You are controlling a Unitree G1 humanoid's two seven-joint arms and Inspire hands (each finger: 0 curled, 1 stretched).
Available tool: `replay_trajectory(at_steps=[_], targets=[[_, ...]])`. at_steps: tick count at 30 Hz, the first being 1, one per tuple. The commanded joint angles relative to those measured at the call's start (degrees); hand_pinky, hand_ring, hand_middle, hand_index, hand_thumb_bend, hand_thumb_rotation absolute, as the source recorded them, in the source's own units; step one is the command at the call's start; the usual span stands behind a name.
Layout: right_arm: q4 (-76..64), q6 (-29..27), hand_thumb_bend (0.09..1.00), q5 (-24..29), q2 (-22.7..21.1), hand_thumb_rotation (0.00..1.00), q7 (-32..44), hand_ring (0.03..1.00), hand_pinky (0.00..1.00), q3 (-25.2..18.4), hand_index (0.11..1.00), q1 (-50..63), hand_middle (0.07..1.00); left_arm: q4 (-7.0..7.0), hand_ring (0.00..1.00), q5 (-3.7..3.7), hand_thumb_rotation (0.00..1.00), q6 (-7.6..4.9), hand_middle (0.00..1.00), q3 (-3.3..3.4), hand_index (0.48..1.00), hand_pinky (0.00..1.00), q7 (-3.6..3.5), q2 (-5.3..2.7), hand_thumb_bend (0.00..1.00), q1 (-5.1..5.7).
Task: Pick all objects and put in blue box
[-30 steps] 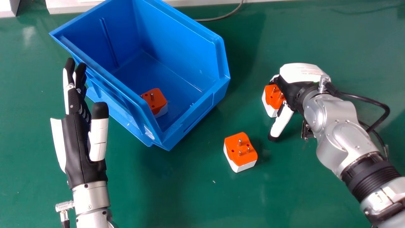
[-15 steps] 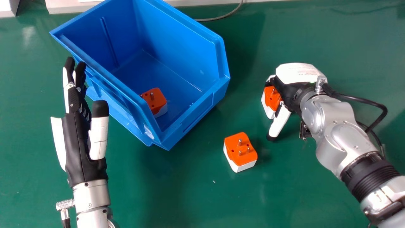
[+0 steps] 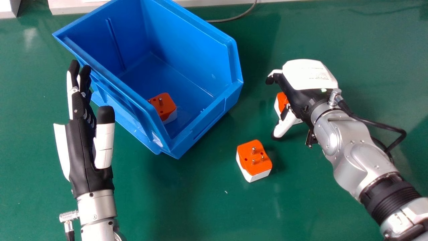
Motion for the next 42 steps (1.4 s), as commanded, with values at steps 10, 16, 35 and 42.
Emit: replay_trajectory(at_steps=[10, 16, 35, 42], targets=[[-1.9, 2.23, 0.543, 0.99, 0.58, 0.01, -0.98, 0.415, 0.37, -1.15, 0.556, -0.34, 0.543, -0.22, 0.97, 0.86, 0.95, -1.17, 0.95, -0.32, 0.963, 1.0, 0.12, 0.03, 0.99, -0.63], [-3.27, 2.11, 0.53, 1.97, 0.05, 0.0, 0.43, 0.407, 0.36, -1.23, 0.546, -0.28, 0.536, -0.33, 0.97, 0.98, 0.95, -1.43, 0.95, -0.25, 0.962, 1.0, 0.29, 0.08, 0.99, -0.42], [-9.61, 6.08, 0.514, -2.44, -3.08, 0.0, 11.17, 0.398, 0.36, 3.24, 0.512, -0.46, 0.525, -1.87, 0.96, 0.62, 0.95, -0.54, 0.95, -0.52, 0.96, 0.99, -0.08, -0.09, 0.98, 0.32], [-13.34, 12.71, 0.517, -6.2, -3.26, 0.0, 21.81, 0.356, 0.3, 5.17, 0.51, -0.93, 0.512, -1.88, 0.96, 0.8, 0.95, -0.41, 0.95, -0.56, 0.959, 0.99, 0.18, -0.17, 0.99, 0.33]])
